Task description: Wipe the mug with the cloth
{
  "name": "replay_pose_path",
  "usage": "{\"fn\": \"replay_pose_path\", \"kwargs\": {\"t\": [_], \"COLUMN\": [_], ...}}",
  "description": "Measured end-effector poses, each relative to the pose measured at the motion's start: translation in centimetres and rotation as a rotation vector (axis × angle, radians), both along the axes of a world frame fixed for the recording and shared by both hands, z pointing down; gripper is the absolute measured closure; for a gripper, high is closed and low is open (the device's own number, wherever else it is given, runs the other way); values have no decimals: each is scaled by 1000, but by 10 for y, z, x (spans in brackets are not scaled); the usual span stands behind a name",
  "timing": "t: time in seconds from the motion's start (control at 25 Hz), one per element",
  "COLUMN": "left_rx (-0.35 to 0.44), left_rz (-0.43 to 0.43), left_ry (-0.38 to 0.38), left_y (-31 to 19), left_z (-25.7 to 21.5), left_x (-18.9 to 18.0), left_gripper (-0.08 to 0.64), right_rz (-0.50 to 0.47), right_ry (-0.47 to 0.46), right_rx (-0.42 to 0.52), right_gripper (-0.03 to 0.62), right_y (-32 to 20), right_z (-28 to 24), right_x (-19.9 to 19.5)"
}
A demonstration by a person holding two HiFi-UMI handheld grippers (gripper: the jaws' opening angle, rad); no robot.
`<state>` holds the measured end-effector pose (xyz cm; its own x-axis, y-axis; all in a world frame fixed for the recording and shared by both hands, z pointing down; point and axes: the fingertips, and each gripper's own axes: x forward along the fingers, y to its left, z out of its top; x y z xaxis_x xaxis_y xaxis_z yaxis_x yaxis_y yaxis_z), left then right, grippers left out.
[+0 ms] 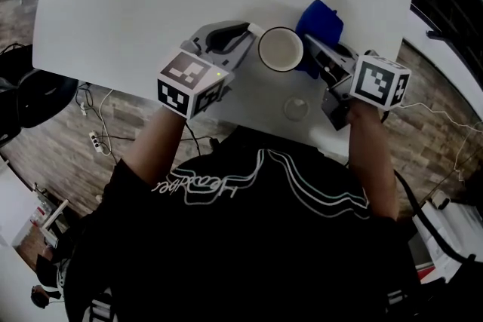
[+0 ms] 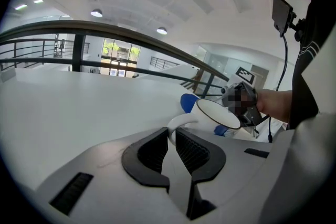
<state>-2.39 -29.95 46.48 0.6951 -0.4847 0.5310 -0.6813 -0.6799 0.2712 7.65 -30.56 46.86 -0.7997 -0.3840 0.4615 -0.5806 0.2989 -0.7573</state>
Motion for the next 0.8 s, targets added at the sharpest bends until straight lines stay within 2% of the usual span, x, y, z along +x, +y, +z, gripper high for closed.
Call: {"fn": "replay_pose_path", "kwargs": {"t": [0.24, 0.4, 0.64, 0.8], "left_rx": [-9, -9, -16, -18], "left_rz": [-7, -10, -9, -5], "left_ry": [-1, -9, -23, -22], "left_y": [5, 10, 24, 46], "left_z": [6, 5, 4, 4], "left_x": [-3, -4, -19, -16], "left_gripper": [508, 508, 508, 508], "right_rz": [8, 64, 163, 203], "right_ry": [66, 108, 78, 64], "right_rx": [-13, 34, 77, 105], "right_gripper": [541, 541, 541, 541], "right_y": [-3, -6, 8, 37], "right_z": [14, 7, -17, -30], "right_x": [-2, 10, 16, 28]}}
